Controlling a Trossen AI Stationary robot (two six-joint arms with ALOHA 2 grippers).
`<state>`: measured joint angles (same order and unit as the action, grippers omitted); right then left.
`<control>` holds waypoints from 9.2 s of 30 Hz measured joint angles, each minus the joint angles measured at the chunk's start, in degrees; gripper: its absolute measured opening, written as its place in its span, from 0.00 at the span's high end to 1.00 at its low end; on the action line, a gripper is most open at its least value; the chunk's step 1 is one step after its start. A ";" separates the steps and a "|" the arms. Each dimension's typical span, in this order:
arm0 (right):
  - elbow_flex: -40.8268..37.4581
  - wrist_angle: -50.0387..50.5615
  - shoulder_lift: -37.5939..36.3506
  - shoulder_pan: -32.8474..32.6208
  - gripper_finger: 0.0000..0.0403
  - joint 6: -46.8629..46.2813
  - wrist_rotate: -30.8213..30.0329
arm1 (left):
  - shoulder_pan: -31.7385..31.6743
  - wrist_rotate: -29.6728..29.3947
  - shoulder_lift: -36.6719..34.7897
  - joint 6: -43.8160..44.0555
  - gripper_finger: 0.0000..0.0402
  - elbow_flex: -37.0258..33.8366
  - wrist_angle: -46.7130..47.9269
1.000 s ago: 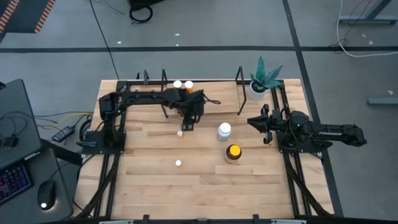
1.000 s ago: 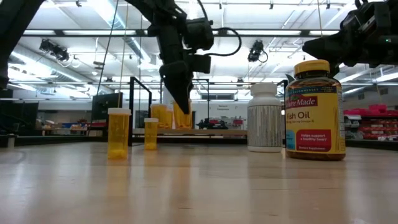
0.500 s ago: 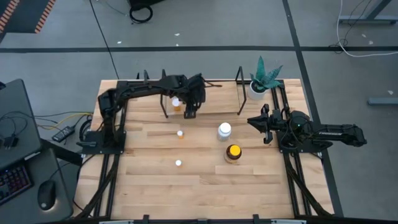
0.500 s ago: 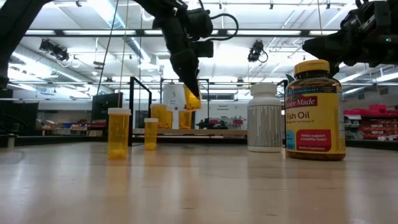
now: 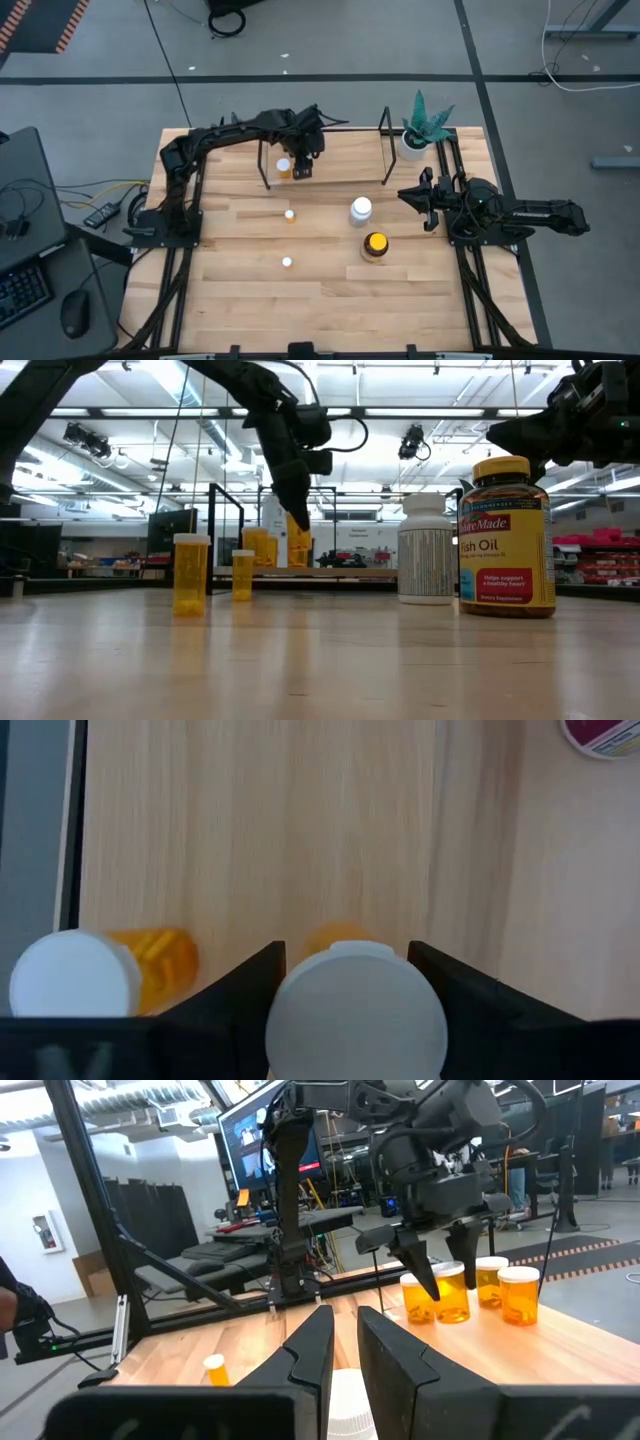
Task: Pick and place medicine bottles onto shelf by color
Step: Put the big orange pill bottle on the shelf, then put the white pill bottle on the shelf, then put the yellow pill bottle on the shelf
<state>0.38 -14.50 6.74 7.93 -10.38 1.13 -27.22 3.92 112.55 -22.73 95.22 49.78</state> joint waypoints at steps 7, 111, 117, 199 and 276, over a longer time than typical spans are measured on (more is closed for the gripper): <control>0.00 0.01 0.00 0.00 0.86 0.01 0.00 | 0.52 0.90 1.06 2.56 0.45 -0.09 0.06; -0.02 -2.62 0.85 0.00 0.86 0.01 0.00 | 20.97 2.56 11.85 12.09 0.05 9.40 -20.13; -0.02 -3.03 0.85 0.02 0.86 0.01 0.00 | 20.96 2.60 13.98 13.13 0.05 9.35 -20.73; -0.02 -3.89 0.83 0.01 0.86 0.01 0.00 | -6.11 11.33 20.55 1.99 0.36 29.92 -14.19; -0.02 -3.85 0.85 0.00 0.86 0.01 0.00 | 29.18 9.31 22.64 6.29 0.17 39.37 -1.21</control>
<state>0.36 -18.35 7.60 7.93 -10.37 1.13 1.95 13.24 135.19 -16.43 134.59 48.57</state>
